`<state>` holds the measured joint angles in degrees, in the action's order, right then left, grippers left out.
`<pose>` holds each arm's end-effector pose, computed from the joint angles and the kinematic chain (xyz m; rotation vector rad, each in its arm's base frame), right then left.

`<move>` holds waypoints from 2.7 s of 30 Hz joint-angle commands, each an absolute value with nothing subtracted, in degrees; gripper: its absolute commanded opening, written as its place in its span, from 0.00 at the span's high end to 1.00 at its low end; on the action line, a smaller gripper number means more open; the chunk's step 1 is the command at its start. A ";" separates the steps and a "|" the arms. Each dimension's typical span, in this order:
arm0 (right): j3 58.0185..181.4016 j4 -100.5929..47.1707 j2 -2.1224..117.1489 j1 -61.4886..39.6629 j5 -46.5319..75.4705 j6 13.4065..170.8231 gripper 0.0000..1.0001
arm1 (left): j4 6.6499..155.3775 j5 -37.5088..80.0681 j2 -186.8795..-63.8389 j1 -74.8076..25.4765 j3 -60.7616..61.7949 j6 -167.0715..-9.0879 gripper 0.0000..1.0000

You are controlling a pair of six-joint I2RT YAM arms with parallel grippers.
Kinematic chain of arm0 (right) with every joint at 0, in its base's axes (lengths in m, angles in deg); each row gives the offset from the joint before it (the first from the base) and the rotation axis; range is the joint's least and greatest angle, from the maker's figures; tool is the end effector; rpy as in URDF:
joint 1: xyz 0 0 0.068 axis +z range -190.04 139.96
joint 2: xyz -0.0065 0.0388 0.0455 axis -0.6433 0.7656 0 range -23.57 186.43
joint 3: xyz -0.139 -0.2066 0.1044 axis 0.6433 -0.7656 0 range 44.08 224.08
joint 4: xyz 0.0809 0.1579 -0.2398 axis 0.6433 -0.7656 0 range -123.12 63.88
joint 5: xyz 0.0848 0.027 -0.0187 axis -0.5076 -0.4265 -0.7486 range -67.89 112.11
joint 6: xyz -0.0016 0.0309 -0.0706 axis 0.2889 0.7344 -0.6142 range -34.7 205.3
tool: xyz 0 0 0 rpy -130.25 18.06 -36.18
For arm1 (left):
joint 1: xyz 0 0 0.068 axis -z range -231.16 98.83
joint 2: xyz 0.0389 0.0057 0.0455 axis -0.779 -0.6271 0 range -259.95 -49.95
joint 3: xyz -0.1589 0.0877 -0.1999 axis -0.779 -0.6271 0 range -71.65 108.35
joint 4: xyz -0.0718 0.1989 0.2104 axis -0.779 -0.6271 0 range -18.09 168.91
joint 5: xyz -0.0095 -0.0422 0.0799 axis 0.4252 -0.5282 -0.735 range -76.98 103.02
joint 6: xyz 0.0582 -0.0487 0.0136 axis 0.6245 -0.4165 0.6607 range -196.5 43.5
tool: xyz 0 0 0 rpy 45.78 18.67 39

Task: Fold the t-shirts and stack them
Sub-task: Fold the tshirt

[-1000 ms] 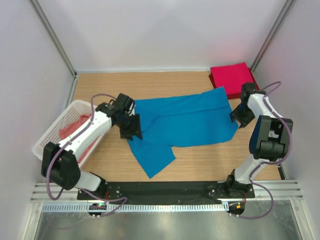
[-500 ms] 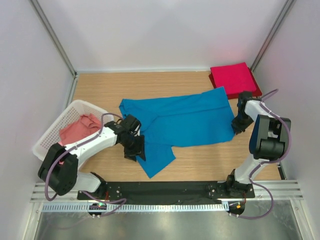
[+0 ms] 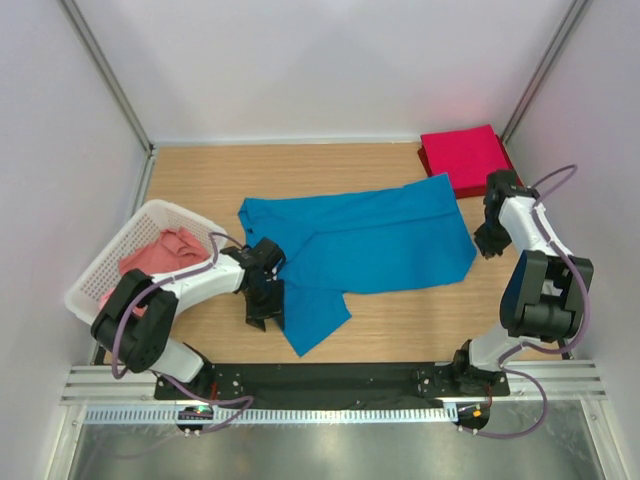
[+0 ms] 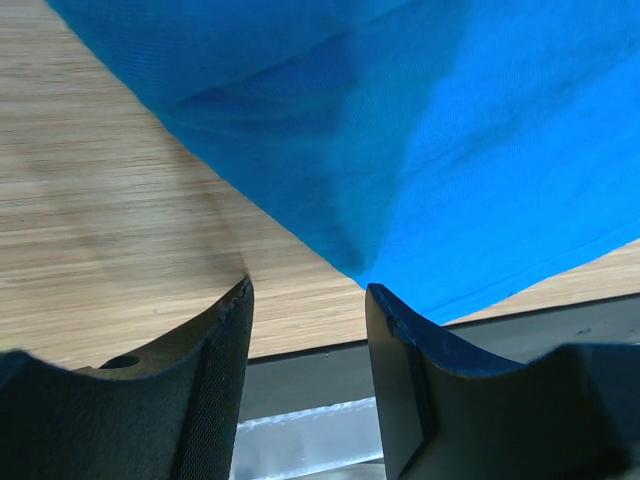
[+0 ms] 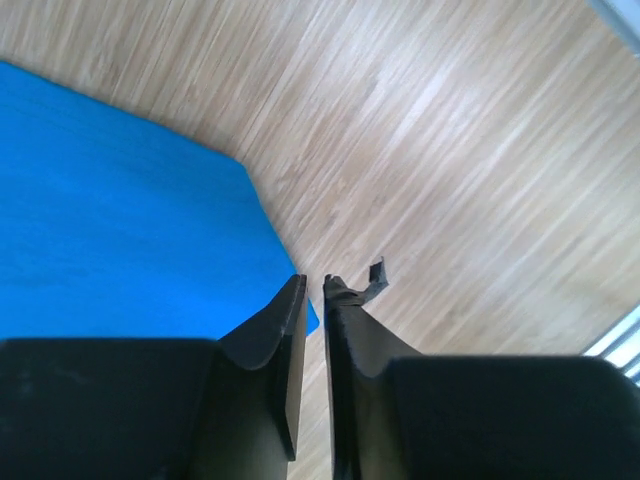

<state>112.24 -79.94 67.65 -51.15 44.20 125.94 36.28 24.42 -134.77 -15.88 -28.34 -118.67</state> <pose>0.3299 -0.0898 0.1873 1.2741 2.4834 -0.4447 0.2071 -0.1624 0.0927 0.1691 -3.0737 0.3384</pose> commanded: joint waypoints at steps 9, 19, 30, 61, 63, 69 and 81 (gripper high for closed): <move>101.82 -65.16 72.76 -52.70 32.58 130.56 0.72 | 37.34 21.11 -136.52 -15.66 -26.65 -121.59 0.50; 96.29 -44.58 66.61 -51.47 16.23 130.21 0.63 | 36.20 20.40 -135.65 -15.66 -26.39 -121.32 0.50; 100.49 -44.75 65.99 -50.67 11.84 125.48 0.53 | 36.02 20.40 -136.97 -15.66 -25.07 -121.06 0.51; 106.13 -50.02 77.42 -44.70 21.84 127.84 0.56 | 37.07 19.96 -140.30 -15.66 -25.15 -122.03 0.51; 106.74 -50.98 77.94 -44.78 23.85 127.84 0.59 | 37.25 19.87 -140.65 -15.66 -25.42 -122.12 0.51; 109.89 -56.42 75.93 -44.70 26.59 126.70 0.95 | 33.75 20.31 -139.26 -15.57 -22.36 -121.77 0.53; 112.98 -77.26 66.87 -45.58 38.01 121.26 0.99 | 30.39 20.92 -135.73 -14.08 -15.04 -122.20 0.51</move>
